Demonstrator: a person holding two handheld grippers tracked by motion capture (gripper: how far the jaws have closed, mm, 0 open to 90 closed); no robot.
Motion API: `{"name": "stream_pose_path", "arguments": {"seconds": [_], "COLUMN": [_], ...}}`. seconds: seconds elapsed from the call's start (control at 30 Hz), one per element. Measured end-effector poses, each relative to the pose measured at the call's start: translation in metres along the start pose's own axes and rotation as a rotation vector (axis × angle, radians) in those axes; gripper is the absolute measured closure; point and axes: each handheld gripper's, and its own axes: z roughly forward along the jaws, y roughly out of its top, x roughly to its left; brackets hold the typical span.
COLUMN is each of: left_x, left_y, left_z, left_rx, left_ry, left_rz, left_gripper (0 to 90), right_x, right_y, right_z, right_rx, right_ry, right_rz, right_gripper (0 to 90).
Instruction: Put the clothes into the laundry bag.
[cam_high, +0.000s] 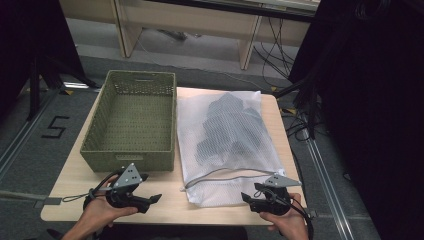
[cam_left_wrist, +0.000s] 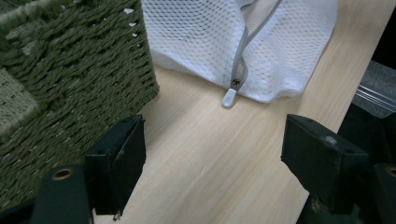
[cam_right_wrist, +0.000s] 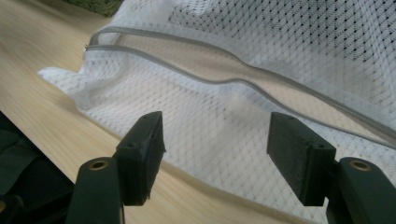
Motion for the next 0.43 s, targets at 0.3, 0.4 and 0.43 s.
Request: {"name": "stream_pose_path", "arguments": {"seconds": [0.3,0.4,0.43], "left_x": [0.0012,0.0017,0.0028], "left_y": [-0.0013,-0.0021,-0.0019], "left_z": [0.0029,0.0048,0.0046], "left_rx": [0.013,0.017,0.018], "left_ry": [-0.006,-0.012,-0.011], "left_rz": [0.008,0.006,0.018], "left_gripper": [21.8,21.7,21.6], "right_x": [-0.0024,-0.0026,-0.0025], "right_y": [-0.0012,-0.0016,-0.0014], "right_z": [0.0021,0.0019,0.0014], "right_rx": [0.003,0.005,0.003], "right_ry": [-0.01,-0.013,-0.019], "right_rz": [-0.026,-0.024,-0.021], "right_gripper": [36.1,35.7,35.5]}}
